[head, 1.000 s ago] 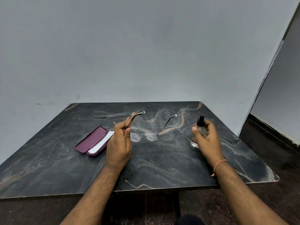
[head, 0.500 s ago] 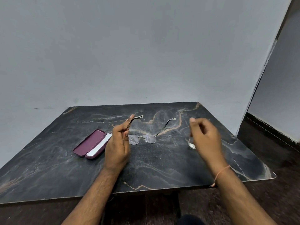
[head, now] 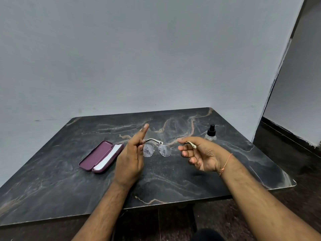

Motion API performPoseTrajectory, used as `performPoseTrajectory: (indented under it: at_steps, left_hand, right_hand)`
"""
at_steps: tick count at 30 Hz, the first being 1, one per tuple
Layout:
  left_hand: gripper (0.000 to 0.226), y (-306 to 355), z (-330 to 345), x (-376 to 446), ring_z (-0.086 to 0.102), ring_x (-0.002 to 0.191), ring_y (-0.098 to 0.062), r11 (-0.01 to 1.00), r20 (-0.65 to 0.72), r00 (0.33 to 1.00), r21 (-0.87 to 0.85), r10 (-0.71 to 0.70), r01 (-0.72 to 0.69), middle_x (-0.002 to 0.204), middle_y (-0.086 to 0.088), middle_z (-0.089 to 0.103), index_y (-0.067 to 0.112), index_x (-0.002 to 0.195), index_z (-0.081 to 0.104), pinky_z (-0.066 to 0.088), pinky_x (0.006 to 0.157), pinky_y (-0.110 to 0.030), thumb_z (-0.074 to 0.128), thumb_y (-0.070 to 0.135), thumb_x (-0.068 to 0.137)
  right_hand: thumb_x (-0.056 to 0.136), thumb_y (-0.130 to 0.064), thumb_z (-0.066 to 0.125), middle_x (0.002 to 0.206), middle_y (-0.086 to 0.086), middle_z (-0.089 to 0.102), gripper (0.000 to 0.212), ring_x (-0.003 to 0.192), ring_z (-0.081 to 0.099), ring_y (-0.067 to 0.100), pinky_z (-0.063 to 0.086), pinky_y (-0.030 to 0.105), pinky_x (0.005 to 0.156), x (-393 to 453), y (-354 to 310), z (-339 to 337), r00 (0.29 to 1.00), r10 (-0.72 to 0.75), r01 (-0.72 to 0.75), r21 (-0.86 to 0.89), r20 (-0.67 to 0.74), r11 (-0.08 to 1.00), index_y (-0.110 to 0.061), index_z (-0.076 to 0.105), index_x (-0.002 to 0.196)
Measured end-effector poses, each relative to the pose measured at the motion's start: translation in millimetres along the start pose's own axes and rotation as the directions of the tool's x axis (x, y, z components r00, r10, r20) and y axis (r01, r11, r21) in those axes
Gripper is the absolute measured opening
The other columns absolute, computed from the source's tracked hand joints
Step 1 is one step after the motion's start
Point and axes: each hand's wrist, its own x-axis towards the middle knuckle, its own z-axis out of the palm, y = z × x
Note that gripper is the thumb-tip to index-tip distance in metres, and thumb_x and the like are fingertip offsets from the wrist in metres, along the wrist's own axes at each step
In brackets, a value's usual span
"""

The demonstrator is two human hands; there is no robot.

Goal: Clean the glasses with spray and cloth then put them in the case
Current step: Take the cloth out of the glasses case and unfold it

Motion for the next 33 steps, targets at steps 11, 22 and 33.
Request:
performPoseTrajectory:
  at_steps: [11, 22, 33]
  left_hand:
    - [0.013, -14, -27, -2, 0.04, 0.161, -0.017, 0.941, 0.187, 0.972, 0.28, 0.144, -0.193, 0.17, 0.008, 0.045, 0.024, 0.115, 0.059, 0.036, 0.127, -0.056, 0.048, 0.02, 0.109]
    - [0.018, -29, -35, -15, 0.05, 0.154, -0.018, 0.815, 0.291, 0.95, 0.52, 0.113, -0.256, 0.154, 0.016, 0.061, 0.032, 0.116, 0.066, 0.029, 0.12, -0.059, 0.051, 0.032, 0.106]
    - [0.018, -28, -38, -18, 0.03, 0.163, -0.012, 0.852, 0.362, 0.932, 0.493, -0.016, -0.177, 0.162, 0.023, 0.047, 0.041, 0.116, 0.061, 0.02, 0.121, -0.047, 0.046, 0.039, 0.107]
  right_hand:
    - [0.095, -0.039, 0.076, 0.064, -0.002, 0.062, 0.026, 0.038, 0.052, 0.007, 0.029, 0.015, 0.036, 5, 27, -11, 0.977, -0.199, 0.193, -0.077, -0.076, 0.978, -0.015, 0.085, 0.089]
    - [0.096, -0.036, 0.079, 0.061, 0.0, 0.063, 0.035, 0.042, 0.052, 0.012, 0.027, 0.018, 0.035, 14, 49, -4, 0.937, -0.306, 0.269, -0.209, -0.169, 0.94, -0.002, 0.081, 0.099]
    - [0.097, -0.033, 0.078, 0.06, 0.0, 0.063, 0.032, 0.04, 0.051, 0.01, 0.031, 0.019, 0.034, 15, 50, -3, 0.942, -0.283, 0.226, -0.282, -0.181, 0.932, 0.0, 0.08, 0.094]
